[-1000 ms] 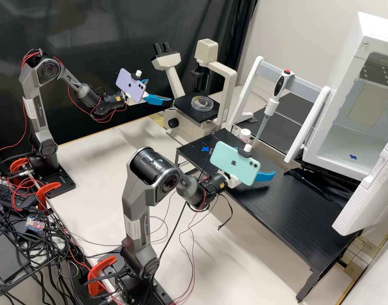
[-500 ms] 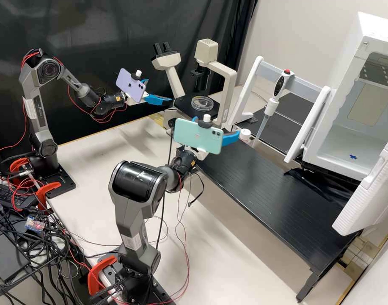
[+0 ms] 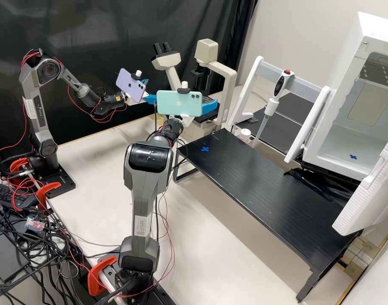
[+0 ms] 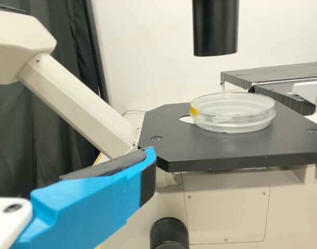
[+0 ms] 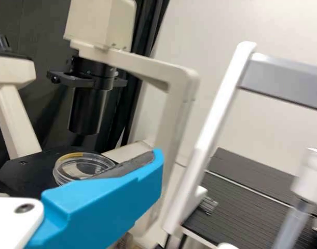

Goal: Move the petri dish to the bench

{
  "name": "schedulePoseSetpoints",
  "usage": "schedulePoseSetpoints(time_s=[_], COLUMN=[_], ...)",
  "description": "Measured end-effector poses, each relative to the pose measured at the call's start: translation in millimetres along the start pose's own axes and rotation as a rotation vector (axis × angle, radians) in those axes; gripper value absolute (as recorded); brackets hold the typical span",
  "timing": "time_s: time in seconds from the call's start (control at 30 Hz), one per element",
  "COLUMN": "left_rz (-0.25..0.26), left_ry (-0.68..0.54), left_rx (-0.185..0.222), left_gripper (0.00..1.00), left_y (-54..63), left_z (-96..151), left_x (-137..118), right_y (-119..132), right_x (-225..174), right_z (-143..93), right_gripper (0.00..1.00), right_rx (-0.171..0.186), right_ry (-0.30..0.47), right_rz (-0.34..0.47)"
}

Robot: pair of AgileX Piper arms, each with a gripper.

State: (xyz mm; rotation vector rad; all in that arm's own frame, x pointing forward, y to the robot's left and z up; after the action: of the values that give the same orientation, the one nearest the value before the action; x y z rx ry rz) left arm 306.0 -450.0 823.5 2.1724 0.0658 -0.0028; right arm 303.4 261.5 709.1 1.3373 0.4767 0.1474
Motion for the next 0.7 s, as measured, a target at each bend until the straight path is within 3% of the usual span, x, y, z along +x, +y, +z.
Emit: schedulePoseSetpoints(time_s=[0.37,0.47,0.7], left_rz=[0.000,0.000,0.000], left_ry=[0.000,0.000,0.000], left_rx=[0.000,0.000,0.000], left_gripper=[1.00,1.00,1.00], left_y=[0.0,0.0,0.0], left_z=[0,0,0], left_x=[0,0,0], right_y=[-11,-9,-25], right_x=[70,82,99], right_z=[-1,-1,2], right_gripper=[1.00,1.00,1.00], right_rx=[0.051,0.067,0.069], right_ry=[-0.081,-0.081,-0.065], right_rz=[-0.064,-0.070,-0.095])
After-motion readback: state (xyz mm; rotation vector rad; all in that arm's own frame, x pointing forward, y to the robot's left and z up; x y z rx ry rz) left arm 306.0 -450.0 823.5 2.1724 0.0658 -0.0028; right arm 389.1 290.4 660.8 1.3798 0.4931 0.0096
